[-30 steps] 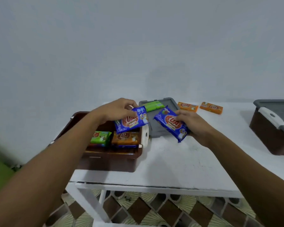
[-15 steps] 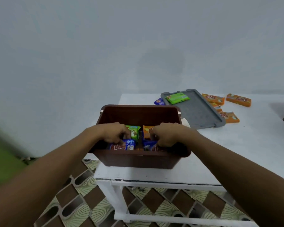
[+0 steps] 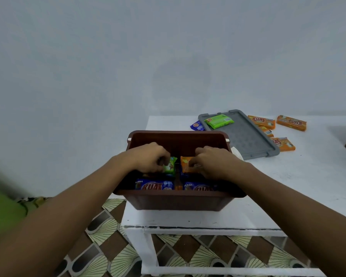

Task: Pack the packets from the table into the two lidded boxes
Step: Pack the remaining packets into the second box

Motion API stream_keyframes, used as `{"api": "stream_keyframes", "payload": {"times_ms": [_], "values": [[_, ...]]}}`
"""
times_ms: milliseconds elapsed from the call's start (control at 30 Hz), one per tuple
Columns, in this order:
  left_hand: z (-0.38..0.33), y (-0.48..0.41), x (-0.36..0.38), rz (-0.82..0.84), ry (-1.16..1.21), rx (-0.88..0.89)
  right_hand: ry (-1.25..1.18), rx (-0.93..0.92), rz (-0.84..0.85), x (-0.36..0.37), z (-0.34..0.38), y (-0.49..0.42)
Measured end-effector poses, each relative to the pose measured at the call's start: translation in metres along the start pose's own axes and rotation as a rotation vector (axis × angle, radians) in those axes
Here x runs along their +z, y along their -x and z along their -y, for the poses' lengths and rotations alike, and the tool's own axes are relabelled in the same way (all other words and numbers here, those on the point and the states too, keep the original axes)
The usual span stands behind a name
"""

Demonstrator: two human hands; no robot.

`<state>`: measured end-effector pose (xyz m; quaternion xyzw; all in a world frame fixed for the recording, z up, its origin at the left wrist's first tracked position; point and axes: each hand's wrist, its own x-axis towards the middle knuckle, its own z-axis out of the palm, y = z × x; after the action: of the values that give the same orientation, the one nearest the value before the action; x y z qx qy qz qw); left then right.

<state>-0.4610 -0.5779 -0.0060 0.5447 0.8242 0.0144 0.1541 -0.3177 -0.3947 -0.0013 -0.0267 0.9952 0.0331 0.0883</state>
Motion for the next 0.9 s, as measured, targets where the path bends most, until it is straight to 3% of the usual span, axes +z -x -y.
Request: {"api": "stream_keyframes", "payload": {"times_ms": [133,267,367,433,500,567,800,900], "values": [[-0.001,-0.007,-0.001,0.057,-0.115,-0.042,0.156,0.022,0.084,-0.001,-0.003,-0.004],[-0.003,-0.016,-0.005,-0.013,-0.139,-0.039,0.213,0.017,0.026,-0.005,-0.014,0.001],[-0.011,-0.027,-0.012,-0.139,-0.123,-0.006,-0.028,-0.054,-0.124,-0.004,-0.037,0.014],[-0.021,-0.036,-0.018,-0.229,-0.08,0.009,-0.254,-0.063,-0.318,0.002,-0.051,0.028],[-0.035,-0.049,-0.024,-0.312,-0.04,0.028,-0.378,0.014,-0.504,0.013,-0.072,0.046],[-0.053,-0.064,-0.029,-0.375,-0.007,0.06,-0.43,0.118,-0.578,0.031,-0.103,0.063],[-0.136,-0.135,-0.037,-0.477,0.044,0.15,-0.358,0.578,-0.307,0.102,-0.224,0.11],[-0.179,-0.18,-0.037,-0.428,0.037,0.132,-0.304,0.605,-0.271,0.115,-0.267,0.122]]}}
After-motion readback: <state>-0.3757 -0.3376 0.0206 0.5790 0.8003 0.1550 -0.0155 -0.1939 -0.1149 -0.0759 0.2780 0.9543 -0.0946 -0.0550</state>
